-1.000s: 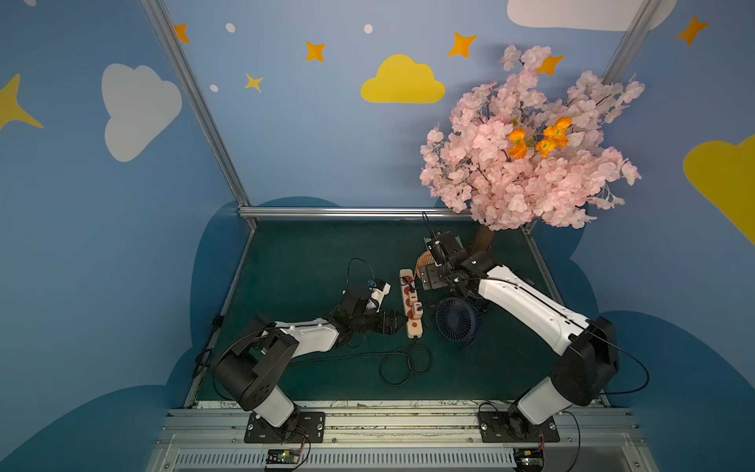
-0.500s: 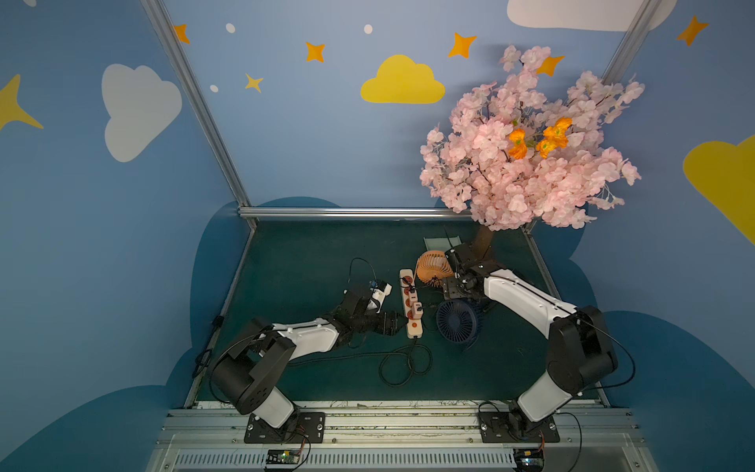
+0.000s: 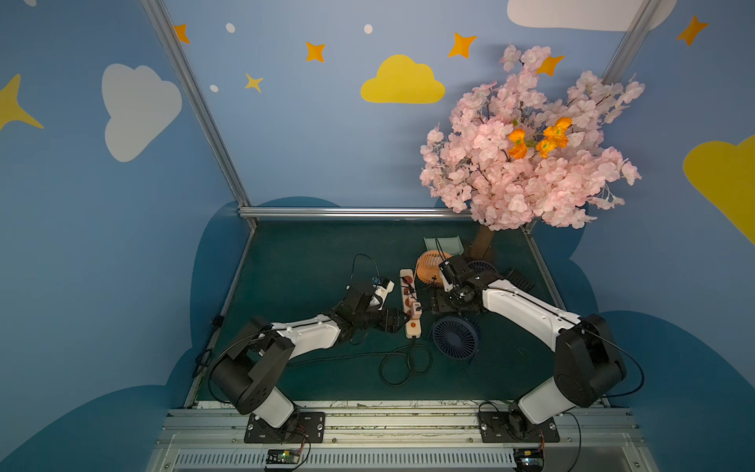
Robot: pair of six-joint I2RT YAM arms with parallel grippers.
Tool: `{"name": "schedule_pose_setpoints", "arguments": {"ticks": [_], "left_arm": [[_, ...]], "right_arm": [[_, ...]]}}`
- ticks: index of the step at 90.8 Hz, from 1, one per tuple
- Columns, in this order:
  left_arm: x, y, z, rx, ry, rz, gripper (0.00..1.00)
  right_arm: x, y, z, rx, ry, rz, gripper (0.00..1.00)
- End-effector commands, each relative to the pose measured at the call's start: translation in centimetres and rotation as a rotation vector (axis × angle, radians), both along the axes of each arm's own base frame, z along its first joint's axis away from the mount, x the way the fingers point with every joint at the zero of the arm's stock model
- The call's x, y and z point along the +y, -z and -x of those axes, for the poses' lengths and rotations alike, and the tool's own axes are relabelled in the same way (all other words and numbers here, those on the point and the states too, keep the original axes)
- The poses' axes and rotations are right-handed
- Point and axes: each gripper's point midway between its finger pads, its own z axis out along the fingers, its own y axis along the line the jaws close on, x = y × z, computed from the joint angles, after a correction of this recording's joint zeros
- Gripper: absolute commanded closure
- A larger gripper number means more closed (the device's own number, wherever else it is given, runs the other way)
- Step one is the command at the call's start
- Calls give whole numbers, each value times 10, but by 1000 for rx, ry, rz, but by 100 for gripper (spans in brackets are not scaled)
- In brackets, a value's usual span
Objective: Plug the desk fan into the power strip
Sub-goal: Adjust the fan at the center of the board, then move the fan to the center of the board.
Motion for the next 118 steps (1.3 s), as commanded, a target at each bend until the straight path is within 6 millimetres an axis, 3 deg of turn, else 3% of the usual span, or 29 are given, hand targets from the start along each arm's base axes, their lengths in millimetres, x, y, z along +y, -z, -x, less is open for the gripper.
{"name": "schedule_pose_setpoints", "arguments": {"ticks": [1, 10, 22, 38, 61, 69, 77, 88, 118], "left_arm": [[-1, -13, -3, -32, 10, -6, 16], [1, -16, -5, -42, 0, -23, 16], [0, -23, -9, -61, -7, -22, 16], [-8, -35, -14, -88, 1, -35, 12], [-9, -41, -16, -108, 2, -62, 6], [-6, -42, -17, -112, -7, -74, 6], [-2, -43, -19, -123, -25, -94, 5], [-2, -45, -21, -127, -29, -105, 5], [-8, -49, -29, -121, -26, -109, 5]], "right_arm": [[-27, -31, -14, -82, 107, -52, 13], [-50, -53, -24, -168, 179, -79, 7], [-80, -53, -38, -254, 296, -67, 6], [-87, -55, -69, -352, 274, 36, 6], [-103, -33, -105, -317, 267, 342, 4], [-110, -24, -111, -282, 282, 373, 4], [-105, -12, -117, -254, 261, 351, 3], [-113, 1, -115, -195, 286, 387, 3], [-194, 5, -64, -103, 522, 430, 3]]}}
